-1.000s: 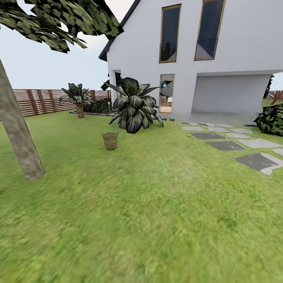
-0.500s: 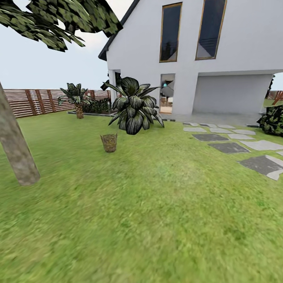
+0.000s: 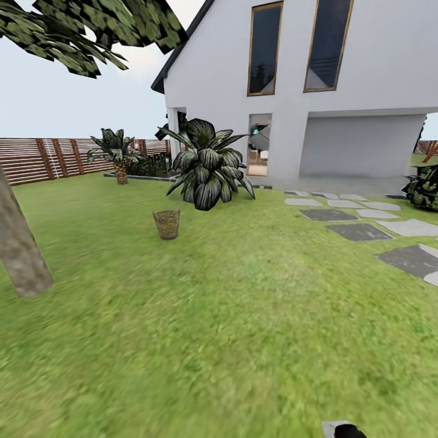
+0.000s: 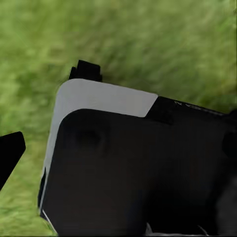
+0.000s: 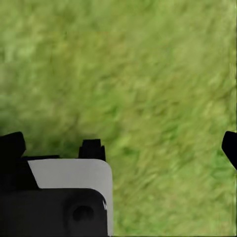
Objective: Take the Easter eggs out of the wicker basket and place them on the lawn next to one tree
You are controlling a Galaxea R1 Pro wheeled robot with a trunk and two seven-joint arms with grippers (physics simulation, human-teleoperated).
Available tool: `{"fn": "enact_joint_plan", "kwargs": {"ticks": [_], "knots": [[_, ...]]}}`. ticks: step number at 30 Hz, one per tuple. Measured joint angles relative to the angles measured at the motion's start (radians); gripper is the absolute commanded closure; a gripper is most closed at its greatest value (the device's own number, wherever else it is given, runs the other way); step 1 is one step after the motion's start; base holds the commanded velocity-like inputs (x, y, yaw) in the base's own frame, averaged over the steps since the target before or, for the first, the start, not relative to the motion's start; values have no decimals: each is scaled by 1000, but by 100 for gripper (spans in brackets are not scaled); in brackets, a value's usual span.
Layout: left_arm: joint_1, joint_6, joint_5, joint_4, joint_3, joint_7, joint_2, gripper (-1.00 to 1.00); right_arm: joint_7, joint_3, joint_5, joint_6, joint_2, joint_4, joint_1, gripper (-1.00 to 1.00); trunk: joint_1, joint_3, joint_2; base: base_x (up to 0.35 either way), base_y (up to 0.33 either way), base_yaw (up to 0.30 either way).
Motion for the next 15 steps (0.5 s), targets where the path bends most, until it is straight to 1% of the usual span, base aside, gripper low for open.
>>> {"fn": "enact_joint_plan", "kwargs": {"ticks": [1, 2, 3, 4, 5, 7, 8, 9, 10, 11, 12, 13, 14, 15], "knots": [[-2, 54, 34, -94, 8, 1, 19, -100, 0, 0, 1, 36, 0, -65, -3, -100, 0, 0, 0, 340, 0, 0], [-8, 99, 59, -193, 16, 3, 44, -100, 0, 1, 3, 70, 0, -150, -7, -100, 0, 0, 0, 340, 0, 0], [-11, 117, 70, -245, 20, 4, 59, -100, 0, 1, 4, 83, 0, -203, -8, -100, 0, 0, 0, 340, 0, 0], [-14, 127, 76, -266, 22, 5, 70, -100, -1, 1, 5, 92, -2, -238, -8, -100, 0, 0, 0, 340, 0, -25], [-16, 133, 80, -270, 23, 5, 76, -100, -1, 2, 5, 97, -3, -260, -8, -100, 0, 0, 0, 340, 0, -79], [-18, 139, 83, -263, 22, 6, 79, -100, -1, 4, 5, 102, -1, -285, -9, -100, 0, 0, 0, 340, 0, -42], [-19, 139, 84, -257, 22, 6, 80, -100, -1, 7, 5, 103, 1, -285, -9, -100, 0, 0, 0, 340, 0, -21], [-19, 140, 85, -252, 22, 6, 80, -100, 0, 19, 5, 104, 5, -276, -9, -100, 0, 0, 0, 340, 0, -13], [-19, 141, 86, -248, 22, 6, 80, -100, -1, 44, 7, 105, 6, -258, -9, -100, 0, 0, 0, 340, 0, -7], [-19, 141, 87, -245, 22, 6, 82, -100, -1, 96, 18, 105, 3, -229, -9, -100, 0, 0, 0, 340, 0, -4], [-19, 142, 87, -244, 22, 6, 84, -100, -1, 123, 29, 106, 0, -218, -9, -100, 0, 0, 0, 340, 0, -3], [-19, 142, 87, -244, 22, 6, 85, -100, -1, 133, 35, 106, -4, -217, -10, -100, 0, 0, 0, 340, 0, 37], [-19, 142, 88, -243, 22, 5, 86, -100, -1, 124, 40, 105, -7, -225, -10, -100, 0, 0, 0, 340, 0, 141], [-19, 142, 88, -243, 23, 4, 87, -100, -1, 59, 51, 105, -7, -250, -10, -100, 0, 0, 0, 340, 0, 103]]}}
